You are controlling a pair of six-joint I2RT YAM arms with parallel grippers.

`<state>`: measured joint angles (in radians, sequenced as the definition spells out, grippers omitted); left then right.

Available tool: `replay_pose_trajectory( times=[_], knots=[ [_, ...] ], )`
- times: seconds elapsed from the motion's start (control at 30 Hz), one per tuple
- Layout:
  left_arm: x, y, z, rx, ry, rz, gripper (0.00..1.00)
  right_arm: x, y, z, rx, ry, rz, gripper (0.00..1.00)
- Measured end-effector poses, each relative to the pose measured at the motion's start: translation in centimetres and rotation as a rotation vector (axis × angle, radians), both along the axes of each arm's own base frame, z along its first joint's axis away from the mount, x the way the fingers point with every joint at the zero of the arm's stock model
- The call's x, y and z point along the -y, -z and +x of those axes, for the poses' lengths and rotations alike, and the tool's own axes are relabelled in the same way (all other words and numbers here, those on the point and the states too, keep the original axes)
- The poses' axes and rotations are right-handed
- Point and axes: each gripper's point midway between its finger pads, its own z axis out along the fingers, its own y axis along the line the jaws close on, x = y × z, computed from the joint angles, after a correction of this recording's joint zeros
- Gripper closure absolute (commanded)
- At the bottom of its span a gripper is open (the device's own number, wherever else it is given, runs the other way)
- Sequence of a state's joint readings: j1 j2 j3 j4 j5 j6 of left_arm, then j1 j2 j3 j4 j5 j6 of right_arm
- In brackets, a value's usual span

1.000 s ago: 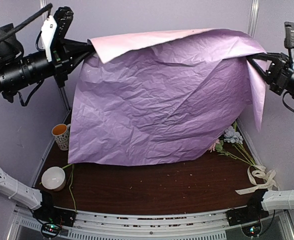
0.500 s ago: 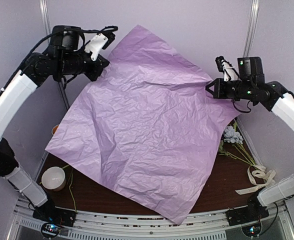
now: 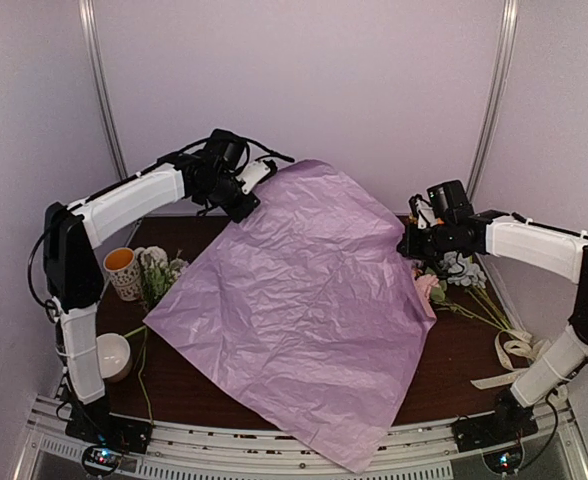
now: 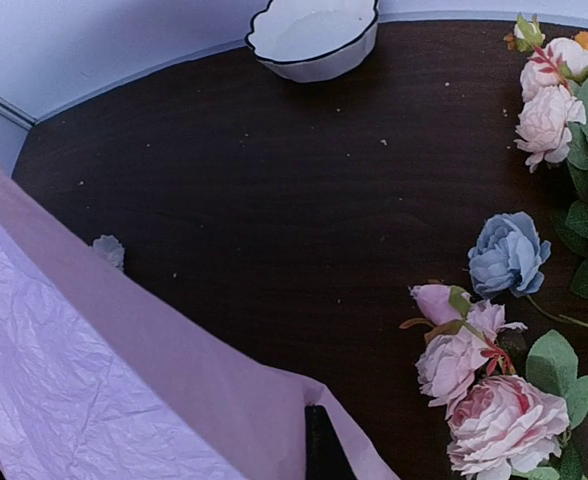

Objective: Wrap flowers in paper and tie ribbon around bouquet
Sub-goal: Flatten the folded wrapping paper at the center of the board.

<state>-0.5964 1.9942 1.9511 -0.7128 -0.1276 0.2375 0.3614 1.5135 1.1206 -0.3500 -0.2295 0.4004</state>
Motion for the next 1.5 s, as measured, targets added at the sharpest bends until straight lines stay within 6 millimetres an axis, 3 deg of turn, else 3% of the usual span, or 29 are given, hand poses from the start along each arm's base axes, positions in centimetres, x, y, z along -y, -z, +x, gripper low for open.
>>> replay_pose_trajectory(
  times=[0.13, 0.23, 0.47, 0.7, 0.83, 0.93, 0.97, 1.07, 1.17, 1.3, 1.4, 1.5],
  knots=[
    [0.9, 4.1, 0.9, -0.059, 0.012, 0.024, 1.0, 1.0, 1.1, 0.6, -0.006, 0.039, -0.032, 1.0],
    [1.3, 5.4, 1.2, -0.073, 0.018, 0.025, 1.0, 1.7, 1.3, 0.9, 0.002, 0.068, -0.056, 1.0],
    [1.9, 4.3, 3.1, -0.028, 0.002, -0.003, 1.0, 1.8, 2.4, 1.3, -0.012, 0.079, -0.07, 1.0],
    [0.9, 3.5, 5.1, 0.002, -0.035, -0.021, 0.99, 1.5, 2.4, 1.2, -0.016, 0.074, -0.05, 1.0],
    [1.2, 3.9, 5.1, -0.011, -0.022, -0.027, 0.53, 1.8, 2.5, 1.3, -0.014, 0.085, -0.061, 0.99],
    [1.3, 4.0, 5.0, -0.018, -0.018, -0.035, 0.38, 2.4, 2.5, 1.4, -0.009, 0.109, -0.084, 0.92],
    [1.3, 3.9, 5.0, -0.018, -0.018, -0.038, 0.34, 2.7, 2.5, 1.5, -0.006, 0.121, -0.094, 0.87],
    [0.7, 3.2, 4.7, -0.02, -0.035, -0.036, 0.27, 3.3, 2.5, 1.7, 0.001, 0.149, -0.118, 0.53],
    [-0.9, 0.8, 3.6, -0.007, -0.068, -0.047, 0.23, 4.1, 2.5, 1.9, 0.007, 0.188, -0.137, 0.35],
    [-6.1, -4.1, -0.3, 0.029, -0.177, -0.094, 0.28, 5.5, 1.9, 2.0, 0.034, 0.255, -0.176, 0.29],
    [-10.3, -6.4, -4.9, 0.045, -0.262, -0.146, 0.43, 6.6, 0.3, 1.8, 0.08, 0.295, -0.202, 0.28],
    [-12.9, -5.5, -9.6, 0.023, -0.326, -0.207, 0.67, 7.1, -3.0, 1.2, 0.162, 0.316, -0.207, 0.29]
  ],
)
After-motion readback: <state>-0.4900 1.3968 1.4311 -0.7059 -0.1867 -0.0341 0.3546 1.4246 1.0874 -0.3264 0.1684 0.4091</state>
